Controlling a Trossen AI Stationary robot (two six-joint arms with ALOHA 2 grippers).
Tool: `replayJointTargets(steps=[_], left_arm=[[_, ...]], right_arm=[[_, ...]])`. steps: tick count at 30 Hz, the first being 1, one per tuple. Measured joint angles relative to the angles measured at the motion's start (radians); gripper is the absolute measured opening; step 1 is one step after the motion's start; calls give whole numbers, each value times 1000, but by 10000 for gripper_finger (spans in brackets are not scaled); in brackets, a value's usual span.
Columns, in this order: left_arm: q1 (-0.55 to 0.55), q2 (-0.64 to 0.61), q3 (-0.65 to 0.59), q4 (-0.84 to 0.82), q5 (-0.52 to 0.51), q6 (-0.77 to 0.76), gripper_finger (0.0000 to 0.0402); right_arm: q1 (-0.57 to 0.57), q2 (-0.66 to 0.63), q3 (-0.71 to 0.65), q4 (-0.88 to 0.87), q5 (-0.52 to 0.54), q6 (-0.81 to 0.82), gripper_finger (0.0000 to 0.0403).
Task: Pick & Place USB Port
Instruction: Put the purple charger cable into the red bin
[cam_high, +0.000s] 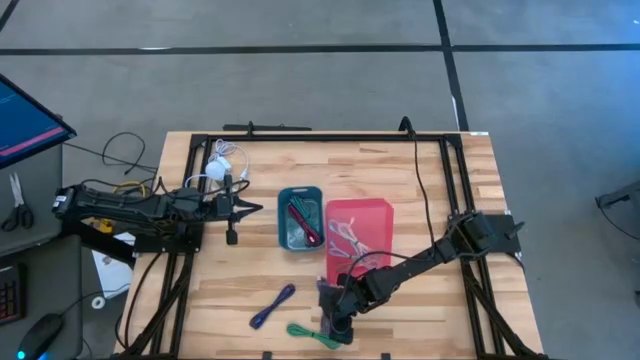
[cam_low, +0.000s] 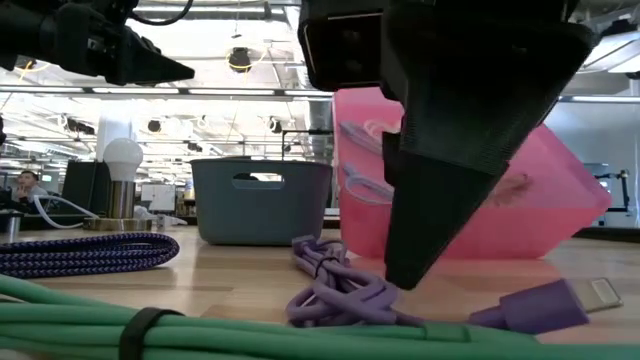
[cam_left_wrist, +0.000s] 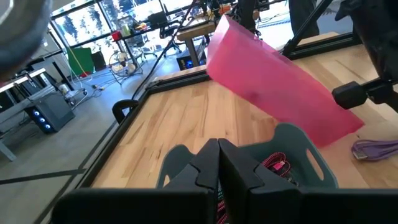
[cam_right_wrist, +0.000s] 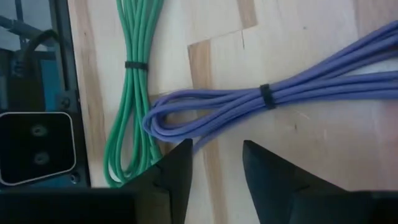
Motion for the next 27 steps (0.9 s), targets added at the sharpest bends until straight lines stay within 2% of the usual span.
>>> replayJointTargets(steps=[8, 17, 27], left_arm=[[0, 0, 0, 0, 0, 0, 8], [0, 0, 0, 0, 0, 0, 8], [0, 0, 0, 0, 0, 0, 8]], right_arm=[[-38, -22, 16, -32, 4, -66, 117], [-71, -36, 149, -181, 68, -200, 115], [-25, -40, 192, -215, 86, -166, 115]])
